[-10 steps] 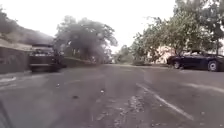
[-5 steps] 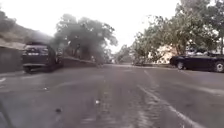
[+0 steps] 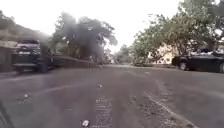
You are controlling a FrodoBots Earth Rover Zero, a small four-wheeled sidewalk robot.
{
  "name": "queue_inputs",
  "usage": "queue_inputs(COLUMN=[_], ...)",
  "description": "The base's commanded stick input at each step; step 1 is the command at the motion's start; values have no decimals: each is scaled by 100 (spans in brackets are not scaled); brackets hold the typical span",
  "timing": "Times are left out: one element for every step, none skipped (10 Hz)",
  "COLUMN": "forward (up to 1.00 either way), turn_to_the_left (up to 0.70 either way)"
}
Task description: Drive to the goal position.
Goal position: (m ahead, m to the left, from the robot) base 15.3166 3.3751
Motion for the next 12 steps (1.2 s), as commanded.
queue_inputs(forward=[100, 100, 100, 100, 100, 100, 100, 100, 100, 100, 100, 100], turn_to_the_left=[3, 0, 0, 0, 0, 0, 0, 0, 0, 0, 0, 0])
